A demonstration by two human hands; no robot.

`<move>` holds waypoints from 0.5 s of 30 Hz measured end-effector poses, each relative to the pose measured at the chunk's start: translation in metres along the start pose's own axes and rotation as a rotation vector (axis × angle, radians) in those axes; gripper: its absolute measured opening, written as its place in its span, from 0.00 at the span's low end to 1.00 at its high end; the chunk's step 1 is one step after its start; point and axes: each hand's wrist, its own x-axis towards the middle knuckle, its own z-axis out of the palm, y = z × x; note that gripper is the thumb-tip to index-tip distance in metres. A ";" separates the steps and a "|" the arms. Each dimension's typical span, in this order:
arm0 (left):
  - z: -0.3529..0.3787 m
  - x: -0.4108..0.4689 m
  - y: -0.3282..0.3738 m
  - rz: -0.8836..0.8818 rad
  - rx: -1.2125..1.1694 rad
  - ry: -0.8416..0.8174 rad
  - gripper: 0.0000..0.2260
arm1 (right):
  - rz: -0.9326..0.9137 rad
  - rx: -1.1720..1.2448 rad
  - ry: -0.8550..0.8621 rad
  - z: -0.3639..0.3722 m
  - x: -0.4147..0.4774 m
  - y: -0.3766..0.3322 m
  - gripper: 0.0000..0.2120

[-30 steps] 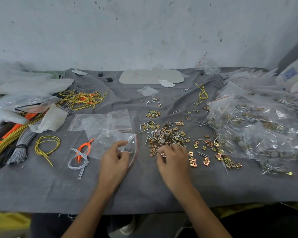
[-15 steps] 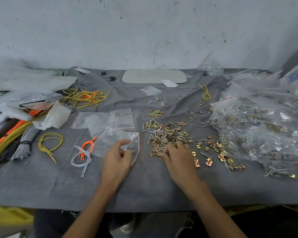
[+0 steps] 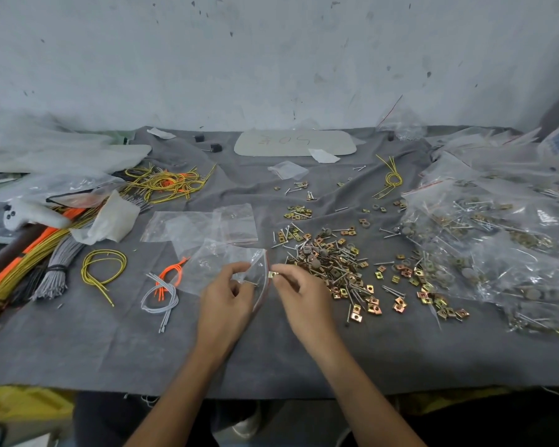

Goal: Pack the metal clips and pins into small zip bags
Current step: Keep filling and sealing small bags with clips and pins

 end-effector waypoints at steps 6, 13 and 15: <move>0.000 0.000 0.000 0.010 0.018 0.009 0.18 | -0.026 -0.049 -0.004 0.011 -0.008 0.005 0.06; 0.001 0.000 -0.001 0.010 0.023 0.006 0.15 | -0.092 -0.186 -0.048 0.013 -0.008 -0.003 0.03; 0.000 0.000 0.000 0.004 0.024 0.002 0.15 | -0.134 -0.316 -0.048 0.016 -0.008 -0.002 0.05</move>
